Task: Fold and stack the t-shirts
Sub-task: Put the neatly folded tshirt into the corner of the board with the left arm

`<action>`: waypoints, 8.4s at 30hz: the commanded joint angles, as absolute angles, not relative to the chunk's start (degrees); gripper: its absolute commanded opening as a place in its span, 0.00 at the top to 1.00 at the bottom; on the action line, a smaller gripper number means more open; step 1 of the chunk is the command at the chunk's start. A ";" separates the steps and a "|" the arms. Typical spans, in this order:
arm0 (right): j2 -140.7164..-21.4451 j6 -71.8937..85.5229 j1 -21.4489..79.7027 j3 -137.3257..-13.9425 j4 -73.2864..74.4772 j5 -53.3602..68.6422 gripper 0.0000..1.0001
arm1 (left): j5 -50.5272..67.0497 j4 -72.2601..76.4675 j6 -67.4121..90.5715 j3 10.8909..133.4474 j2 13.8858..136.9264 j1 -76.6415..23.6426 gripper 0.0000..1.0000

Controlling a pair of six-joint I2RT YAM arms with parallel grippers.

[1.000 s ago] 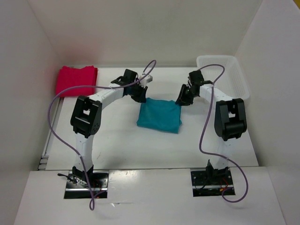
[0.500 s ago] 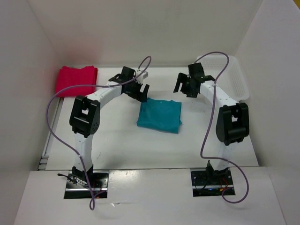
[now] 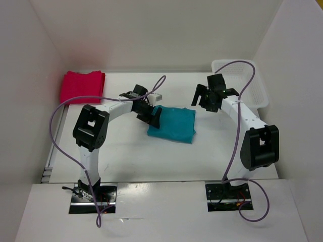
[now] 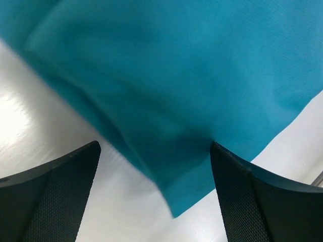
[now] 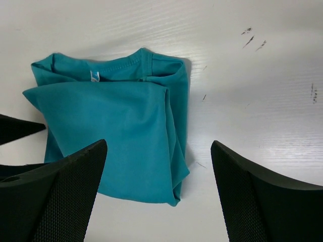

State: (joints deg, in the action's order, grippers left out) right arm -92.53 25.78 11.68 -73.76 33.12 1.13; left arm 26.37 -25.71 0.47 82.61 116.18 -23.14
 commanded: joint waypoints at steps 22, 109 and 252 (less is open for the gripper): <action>-80.51 24.96 11.78 -76.99 37.62 -5.97 0.14 | 27.00 -28.81 -0.52 94.38 121.82 -22.24 1.00; -74.27 17.58 9.67 -76.30 42.98 -9.05 0.00 | 25.22 -48.33 -26.27 93.44 85.19 32.87 0.00; -100.37 19.60 33.66 -88.15 52.38 -21.09 0.00 | -31.99 -53.08 -52.75 179.47 160.85 23.12 0.01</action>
State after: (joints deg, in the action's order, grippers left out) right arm -101.51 19.84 32.64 -87.44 52.36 -19.40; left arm -20.40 -58.76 -56.05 178.39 163.39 20.84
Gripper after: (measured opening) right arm 0.999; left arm 0.990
